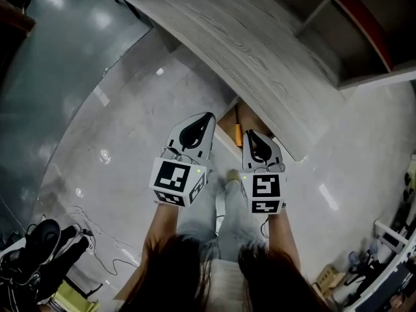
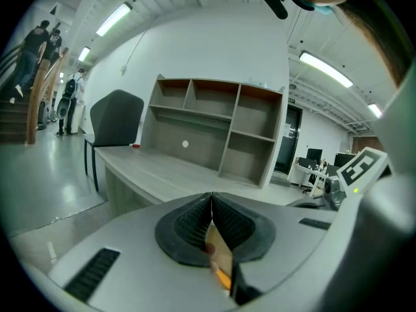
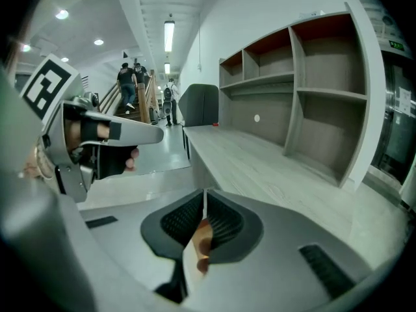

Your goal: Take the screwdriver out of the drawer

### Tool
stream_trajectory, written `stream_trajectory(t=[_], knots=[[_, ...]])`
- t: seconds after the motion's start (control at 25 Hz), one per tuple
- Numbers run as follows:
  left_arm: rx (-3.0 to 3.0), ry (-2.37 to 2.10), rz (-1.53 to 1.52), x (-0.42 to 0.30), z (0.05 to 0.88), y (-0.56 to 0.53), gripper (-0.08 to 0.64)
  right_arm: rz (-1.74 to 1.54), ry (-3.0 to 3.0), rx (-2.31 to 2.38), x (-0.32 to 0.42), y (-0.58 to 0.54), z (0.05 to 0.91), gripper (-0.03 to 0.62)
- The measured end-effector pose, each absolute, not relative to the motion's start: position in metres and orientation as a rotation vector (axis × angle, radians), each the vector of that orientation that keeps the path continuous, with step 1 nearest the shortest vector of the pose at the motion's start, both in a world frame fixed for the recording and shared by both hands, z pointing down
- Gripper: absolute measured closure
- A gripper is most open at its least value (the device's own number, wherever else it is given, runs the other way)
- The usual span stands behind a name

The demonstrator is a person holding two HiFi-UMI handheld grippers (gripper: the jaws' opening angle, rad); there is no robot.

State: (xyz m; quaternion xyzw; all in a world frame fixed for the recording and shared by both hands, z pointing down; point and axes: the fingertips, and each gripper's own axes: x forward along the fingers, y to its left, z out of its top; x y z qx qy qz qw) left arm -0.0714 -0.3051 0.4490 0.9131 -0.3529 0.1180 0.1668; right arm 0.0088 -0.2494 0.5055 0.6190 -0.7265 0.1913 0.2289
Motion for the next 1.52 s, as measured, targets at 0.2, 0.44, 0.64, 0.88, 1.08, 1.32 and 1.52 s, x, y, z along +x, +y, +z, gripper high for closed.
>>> stream_trajectory(t=[0.2,0.44,0.64,0.88,1.08,1.32,1.52], knots=[[2.564,-0.991,0.375,-0.074,0.481,-0.321,0.543,0.586,-1.971,1.691,0.004,-0.257,0.542,0.561],[2.541,-0.957,0.41,-0.073,0.517,-0.334,0.543,0.66,-1.911,1.662,0.004,-0.262,0.588,0.561],[2.529,-0.925,0.441,-0.07,0.535,-0.337,0.543,0.737,-1.862,1.65,0.007,-0.258,0.614,0.561],[2.527,-0.895,0.479,-0.071,0.562,-0.35,0.543,0.786,-1.808,1.642,0.011,-0.266,0.649,0.561],[2.511,-0.881,0.511,-0.073,0.583,-0.357,0.543,0.839,-1.764,1.634,0.013,-0.266,0.674,0.561],[2.489,-0.867,0.525,-0.078,0.609,-0.373,0.543,0.88,-1.691,1.606,0.015,-0.273,0.708,0.56],[2.472,-0.855,0.531,-0.077,0.621,-0.375,0.543,0.923,-1.67,1.574,0.014,-0.274,0.723,0.539]])
